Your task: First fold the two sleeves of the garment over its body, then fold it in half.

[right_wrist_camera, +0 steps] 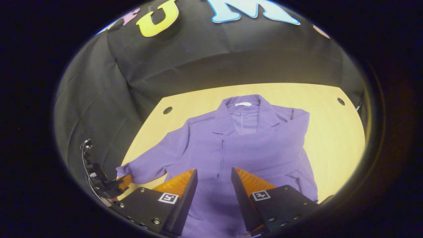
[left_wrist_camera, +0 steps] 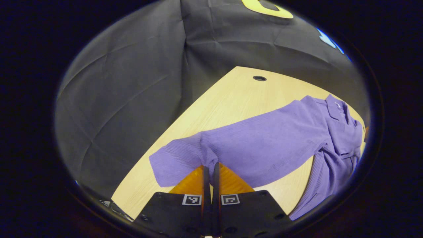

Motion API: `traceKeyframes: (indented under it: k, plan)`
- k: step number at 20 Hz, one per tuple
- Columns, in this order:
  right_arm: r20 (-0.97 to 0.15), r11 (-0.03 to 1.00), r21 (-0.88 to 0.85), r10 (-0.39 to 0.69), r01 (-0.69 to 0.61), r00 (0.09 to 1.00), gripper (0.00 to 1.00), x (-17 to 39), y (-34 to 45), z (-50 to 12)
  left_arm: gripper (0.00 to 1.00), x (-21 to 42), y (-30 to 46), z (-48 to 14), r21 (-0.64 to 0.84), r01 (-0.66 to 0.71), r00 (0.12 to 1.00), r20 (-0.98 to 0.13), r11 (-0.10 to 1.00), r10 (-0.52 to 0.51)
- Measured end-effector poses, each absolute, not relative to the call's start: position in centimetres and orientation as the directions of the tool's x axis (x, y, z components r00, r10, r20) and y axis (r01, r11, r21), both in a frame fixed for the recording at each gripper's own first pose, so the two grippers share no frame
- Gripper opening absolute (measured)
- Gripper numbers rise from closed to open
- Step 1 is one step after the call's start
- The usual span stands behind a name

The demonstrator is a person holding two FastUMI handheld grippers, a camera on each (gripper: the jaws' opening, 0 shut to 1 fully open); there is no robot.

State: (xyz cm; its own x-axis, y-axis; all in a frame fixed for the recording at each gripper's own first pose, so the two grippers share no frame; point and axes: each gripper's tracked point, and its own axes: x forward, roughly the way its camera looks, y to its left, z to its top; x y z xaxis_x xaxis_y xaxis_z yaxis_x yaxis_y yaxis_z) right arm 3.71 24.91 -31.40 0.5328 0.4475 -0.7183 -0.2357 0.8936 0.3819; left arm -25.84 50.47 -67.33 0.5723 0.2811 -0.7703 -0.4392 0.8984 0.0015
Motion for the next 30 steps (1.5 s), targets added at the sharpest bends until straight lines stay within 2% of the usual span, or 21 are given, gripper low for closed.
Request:
traceKeyframes:
  k: [7,15,21,30]
  plan:
    - [-0.710,0.900,0.393,0.429,-0.191,0.559,0.66,3.8,21.7,-31.4,0.07,-19.1,43.7,-60.0,-0.048,-0.293,0.713,-0.676,0.955,0.184]
    - [-0.695,0.906,0.407,0.387,-0.112,0.606,0.65,3.3,15.8,-31.0,0.07,-12.3,31.4,-53.7,-0.104,-0.112,0.800,-0.600,0.988,0.027]
    - [-0.699,0.913,0.408,0.332,-0.028,0.634,0.66,2.4,9.3,-30.9,0.07,-8.7,22.1,-50.7,-0.129,0.012,0.826,-0.557,0.992,-0.082]
    - [-0.712,0.913,0.403,0.268,0.066,0.649,0.66,0.8,0.6,-32.0,0.07,-7.5,8.7,-49.4,-0.164,0.157,0.810,-0.542,0.974,-0.223]
